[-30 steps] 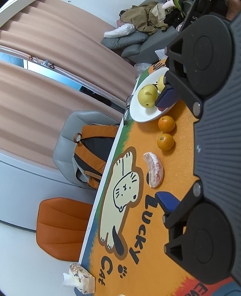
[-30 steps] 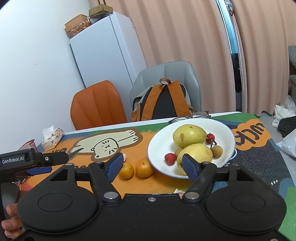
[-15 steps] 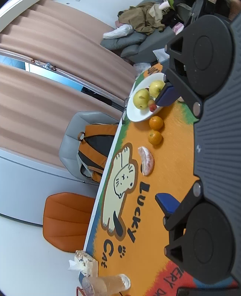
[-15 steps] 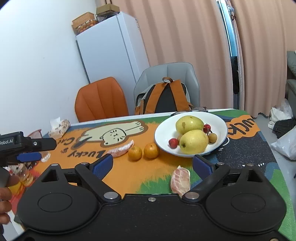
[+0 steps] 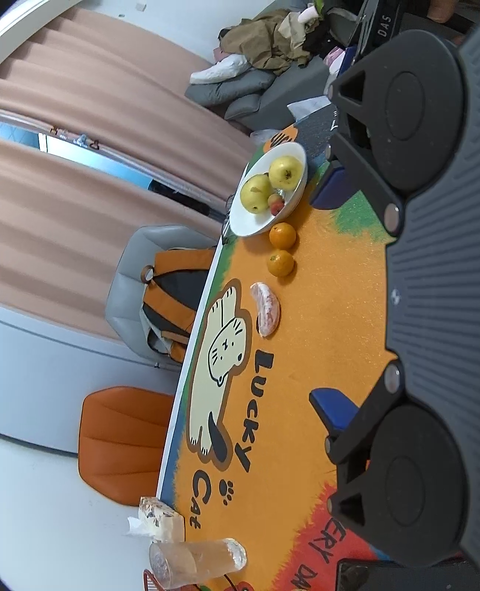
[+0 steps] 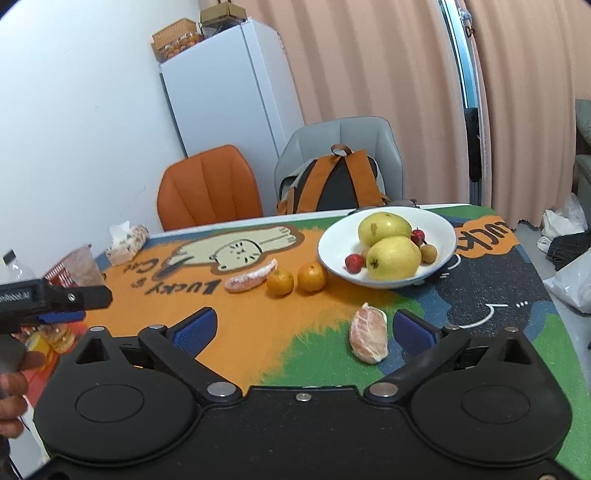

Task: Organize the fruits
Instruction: 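Move both open grippers back toward the peeled pomelo segments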

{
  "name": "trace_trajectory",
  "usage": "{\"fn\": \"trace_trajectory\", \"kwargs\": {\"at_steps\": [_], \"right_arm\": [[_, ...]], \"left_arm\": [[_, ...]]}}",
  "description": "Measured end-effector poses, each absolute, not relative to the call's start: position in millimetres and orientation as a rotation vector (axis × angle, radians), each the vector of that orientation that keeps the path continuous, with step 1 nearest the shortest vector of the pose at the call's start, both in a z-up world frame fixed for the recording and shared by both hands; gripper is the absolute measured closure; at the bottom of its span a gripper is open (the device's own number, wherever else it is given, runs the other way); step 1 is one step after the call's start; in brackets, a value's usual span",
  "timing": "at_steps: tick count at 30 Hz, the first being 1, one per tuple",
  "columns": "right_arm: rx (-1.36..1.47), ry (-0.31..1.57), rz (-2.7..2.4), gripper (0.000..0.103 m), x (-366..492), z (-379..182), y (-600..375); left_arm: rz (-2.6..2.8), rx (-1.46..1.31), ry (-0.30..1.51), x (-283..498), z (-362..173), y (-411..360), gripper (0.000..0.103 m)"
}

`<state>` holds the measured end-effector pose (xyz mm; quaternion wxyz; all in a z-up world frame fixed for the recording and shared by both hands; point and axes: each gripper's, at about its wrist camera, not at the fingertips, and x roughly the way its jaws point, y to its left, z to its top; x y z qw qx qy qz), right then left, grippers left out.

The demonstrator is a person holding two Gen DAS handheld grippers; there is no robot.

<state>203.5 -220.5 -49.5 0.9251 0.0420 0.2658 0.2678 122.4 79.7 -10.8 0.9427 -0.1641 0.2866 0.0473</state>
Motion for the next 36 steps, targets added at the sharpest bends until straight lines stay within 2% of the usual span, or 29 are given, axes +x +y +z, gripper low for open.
{"fn": "trace_trajectory", "kwargs": {"at_steps": [17, 25, 32, 36], "right_arm": [[0.021, 0.571, 0.559, 0.000, 195.4, -67.6, -212.5], [-0.021, 0.683, 0.653, 0.000, 256.3, -96.5, -206.8], [-0.153, 0.695, 0.643, 0.000, 275.0, -83.2, -209.3], [-0.146, 0.684, 0.610, 0.000, 268.2, -83.5, -212.0]], "left_arm": [[0.068, -0.320, 0.592, 115.6, -32.2, 94.0, 0.000], [0.101, -0.304, 0.648, 169.7, -58.1, 117.6, 0.000], [0.040, -0.220, 0.716, 220.4, -69.1, 127.7, 0.000], [0.060, -0.227, 0.668, 234.8, -75.5, 131.1, 0.000]]}}
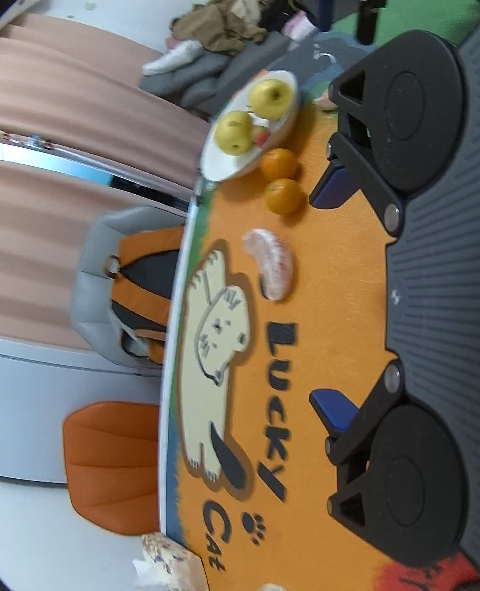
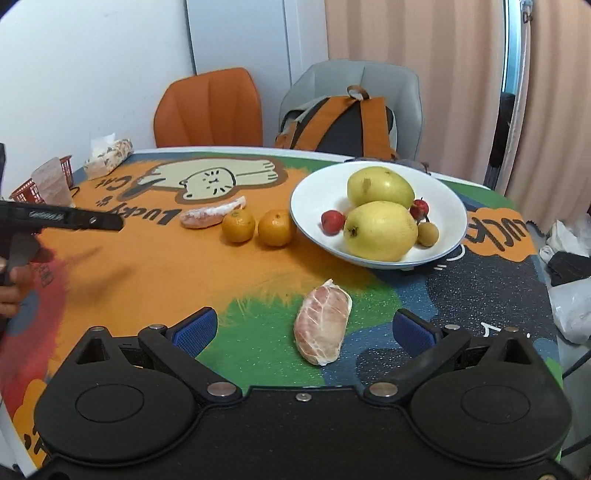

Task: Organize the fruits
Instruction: 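Move both open grippers back toward the peeled pomelo segments, then grasp a peeled pomelo segment with the right gripper while the left grasps another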

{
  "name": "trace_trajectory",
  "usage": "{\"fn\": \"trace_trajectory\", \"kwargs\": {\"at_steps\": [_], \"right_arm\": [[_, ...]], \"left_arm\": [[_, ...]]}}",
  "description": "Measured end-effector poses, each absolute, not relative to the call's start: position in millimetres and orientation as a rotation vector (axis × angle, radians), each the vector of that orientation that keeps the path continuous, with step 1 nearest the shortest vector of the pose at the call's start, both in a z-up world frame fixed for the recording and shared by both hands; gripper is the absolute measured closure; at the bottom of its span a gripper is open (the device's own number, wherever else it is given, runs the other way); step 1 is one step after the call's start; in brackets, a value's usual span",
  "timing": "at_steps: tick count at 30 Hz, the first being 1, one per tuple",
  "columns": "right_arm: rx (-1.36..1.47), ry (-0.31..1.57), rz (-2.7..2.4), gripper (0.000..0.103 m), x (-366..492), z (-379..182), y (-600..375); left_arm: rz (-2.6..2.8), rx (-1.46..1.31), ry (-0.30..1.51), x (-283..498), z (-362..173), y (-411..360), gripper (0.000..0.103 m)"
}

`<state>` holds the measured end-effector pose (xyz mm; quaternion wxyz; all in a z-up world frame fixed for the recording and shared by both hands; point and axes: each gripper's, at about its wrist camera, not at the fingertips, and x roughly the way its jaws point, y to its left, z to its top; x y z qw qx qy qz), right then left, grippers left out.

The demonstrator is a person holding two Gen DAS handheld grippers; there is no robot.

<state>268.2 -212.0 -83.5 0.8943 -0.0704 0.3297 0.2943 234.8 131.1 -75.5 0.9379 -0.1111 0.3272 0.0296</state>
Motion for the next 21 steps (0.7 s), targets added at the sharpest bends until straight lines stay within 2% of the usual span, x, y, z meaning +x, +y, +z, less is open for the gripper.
{"fn": "trace_trajectory", "kwargs": {"at_steps": [6, 11, 18, 21], "right_arm": [[-0.123, 0.669, 0.576, 0.002, 265.0, -98.4, -210.6], [-0.099, 0.691, 0.549, 0.014, 270.6, -119.7, -204.1], [-0.092, 0.683, 0.509, 0.018, 283.0, -126.3, -200.6], [-0.087, 0.690, 0.502, 0.025, 289.1, -129.4, -197.4]], "left_arm": [[0.043, -0.247, 0.666, 256.7, -88.9, 129.1, 0.000], [-0.006, -0.297, 0.687, 270.0, -95.3, 123.0, 0.001], [0.016, -0.250, 0.654, 287.3, -94.4, 105.9, 0.002], [0.010, -0.227, 0.658, 298.9, -97.9, 100.4, 0.002]]}}
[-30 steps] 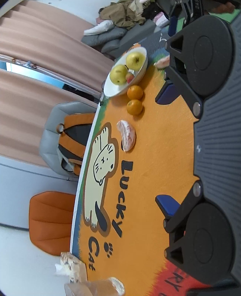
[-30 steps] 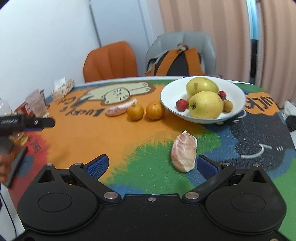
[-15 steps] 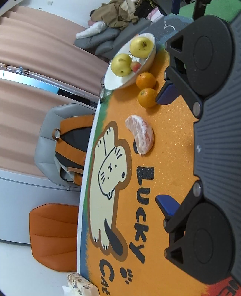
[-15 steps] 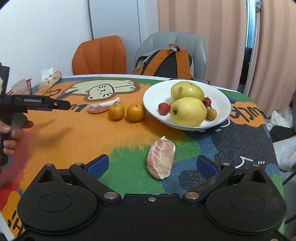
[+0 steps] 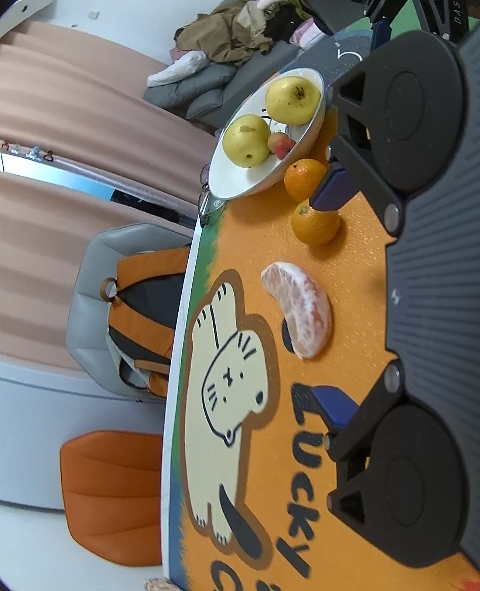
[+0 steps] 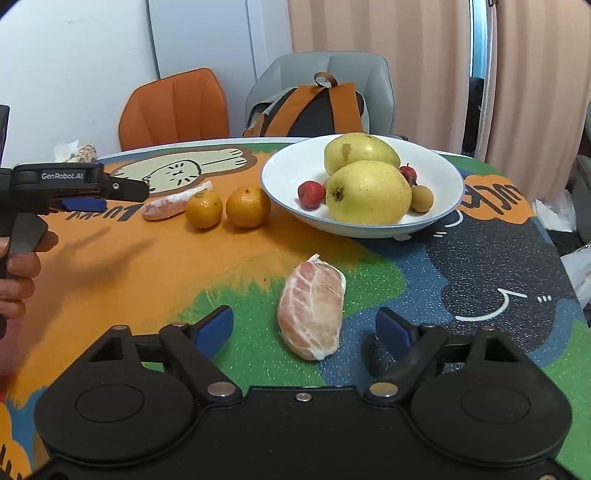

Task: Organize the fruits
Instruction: 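Grasp a peeled pomelo segment with the right gripper while the left grasps another, then lift both peeled pomelo segments off the mat with both grippers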

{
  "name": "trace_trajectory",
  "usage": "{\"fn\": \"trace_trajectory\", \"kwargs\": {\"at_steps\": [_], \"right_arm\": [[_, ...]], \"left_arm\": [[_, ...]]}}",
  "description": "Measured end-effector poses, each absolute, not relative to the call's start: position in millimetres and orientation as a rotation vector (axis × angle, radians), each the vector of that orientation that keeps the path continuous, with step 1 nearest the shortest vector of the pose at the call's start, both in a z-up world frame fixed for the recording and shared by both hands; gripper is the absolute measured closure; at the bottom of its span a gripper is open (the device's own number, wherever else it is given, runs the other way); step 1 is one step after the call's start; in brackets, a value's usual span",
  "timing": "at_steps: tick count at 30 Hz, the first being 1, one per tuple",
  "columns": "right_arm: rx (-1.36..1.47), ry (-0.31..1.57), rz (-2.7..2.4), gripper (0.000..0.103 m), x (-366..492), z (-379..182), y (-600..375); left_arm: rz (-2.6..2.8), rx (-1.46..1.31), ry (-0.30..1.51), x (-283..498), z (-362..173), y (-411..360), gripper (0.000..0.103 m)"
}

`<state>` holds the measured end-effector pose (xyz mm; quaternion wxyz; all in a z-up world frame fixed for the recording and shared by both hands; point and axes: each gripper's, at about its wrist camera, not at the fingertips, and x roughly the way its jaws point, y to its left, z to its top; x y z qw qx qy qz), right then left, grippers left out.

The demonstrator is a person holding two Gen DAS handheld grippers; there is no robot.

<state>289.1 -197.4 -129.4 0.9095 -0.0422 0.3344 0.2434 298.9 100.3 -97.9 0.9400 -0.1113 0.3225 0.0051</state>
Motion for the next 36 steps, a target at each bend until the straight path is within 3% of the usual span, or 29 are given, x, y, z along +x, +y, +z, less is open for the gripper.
{"fn": "trace_trajectory", "kwargs": {"at_steps": [9, 14, 19, 26, 36], "right_arm": [[-0.081, 0.704, 0.467, 0.039, 308.9, -134.6, -187.1], [-0.128, 0.692, 0.452, 0.063, 308.8, -134.5, -183.5], [-0.108, 0.692, 0.447, 0.064, 312.1, -132.9, -184.1], [-0.048, 0.669, 0.457, 0.075, 318.3, -121.6, -193.0], [0.047, 0.683, 0.495, 0.076, 323.3, -123.1, -210.8]], "left_arm": [[0.032, -0.191, 0.686, 326.9, -122.0, 96.2, 0.005], [0.052, -0.168, 0.685, 333.5, -127.9, 96.0, 0.008], [0.057, -0.128, 0.679, 339.9, -129.4, 93.4, 0.011], [0.054, -0.114, 0.667, 340.9, -127.5, 92.6, 0.036], [0.063, -0.123, 0.688, 326.9, -123.4, 85.3, 0.039]]}}
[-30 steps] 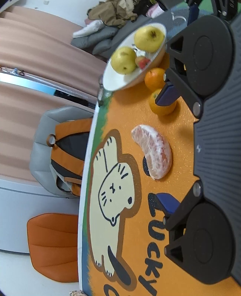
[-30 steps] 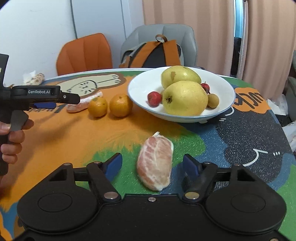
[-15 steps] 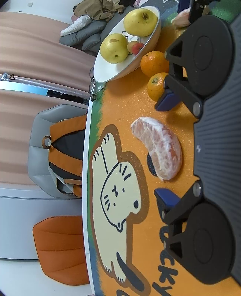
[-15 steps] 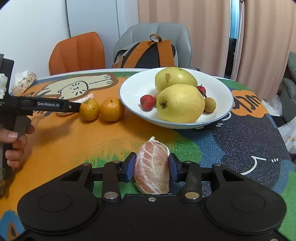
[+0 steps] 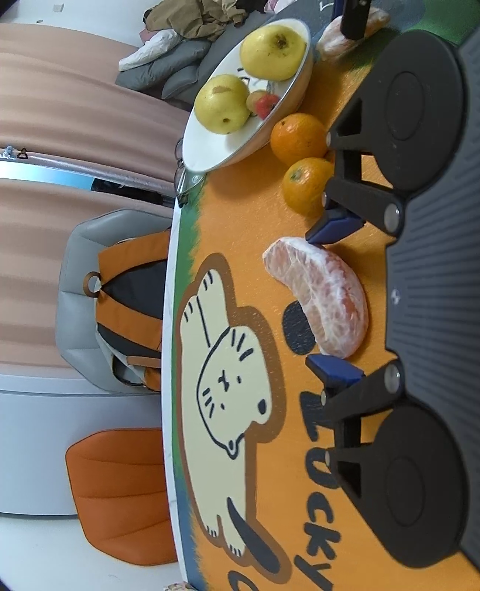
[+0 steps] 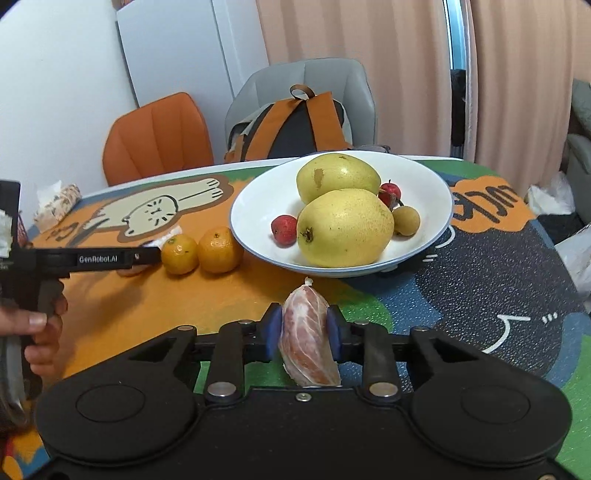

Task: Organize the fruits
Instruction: 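Lift both peeled pomelo segments off the mat with both grippers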

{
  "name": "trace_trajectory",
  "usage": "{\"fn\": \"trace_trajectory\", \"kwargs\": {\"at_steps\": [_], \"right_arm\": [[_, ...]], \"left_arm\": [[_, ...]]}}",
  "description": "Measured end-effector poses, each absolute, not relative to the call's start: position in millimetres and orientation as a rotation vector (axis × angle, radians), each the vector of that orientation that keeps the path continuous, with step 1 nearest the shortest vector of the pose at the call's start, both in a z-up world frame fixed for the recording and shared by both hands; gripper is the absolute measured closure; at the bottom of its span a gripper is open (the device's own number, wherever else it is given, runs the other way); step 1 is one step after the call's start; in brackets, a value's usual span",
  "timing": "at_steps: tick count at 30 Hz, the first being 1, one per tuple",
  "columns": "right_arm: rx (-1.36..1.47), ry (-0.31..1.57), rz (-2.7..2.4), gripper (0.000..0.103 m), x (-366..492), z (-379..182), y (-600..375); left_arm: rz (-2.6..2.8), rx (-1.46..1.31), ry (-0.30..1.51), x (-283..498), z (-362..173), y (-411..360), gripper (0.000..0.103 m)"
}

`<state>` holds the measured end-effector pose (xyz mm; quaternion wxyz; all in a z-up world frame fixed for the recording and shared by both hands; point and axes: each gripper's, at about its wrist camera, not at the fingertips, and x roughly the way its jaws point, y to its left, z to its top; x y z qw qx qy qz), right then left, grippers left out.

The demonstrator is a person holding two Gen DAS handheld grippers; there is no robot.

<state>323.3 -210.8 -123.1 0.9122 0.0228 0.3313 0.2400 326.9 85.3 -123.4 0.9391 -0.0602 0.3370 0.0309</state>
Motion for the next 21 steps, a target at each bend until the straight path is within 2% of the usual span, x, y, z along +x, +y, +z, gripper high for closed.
{"fn": "trace_trajectory", "kwargs": {"at_steps": [15, 21], "right_arm": [[0.144, 0.711, 0.523, 0.076, 324.6, -125.0, -231.1], [0.145, 0.720, 0.521, 0.073, 325.5, -128.5, -233.2]], "left_arm": [[0.031, -0.240, 0.737, 287.3, -115.8, 91.9, 0.039], [0.036, -0.161, 0.721, 281.4, -119.8, 85.3, 0.039]]}}
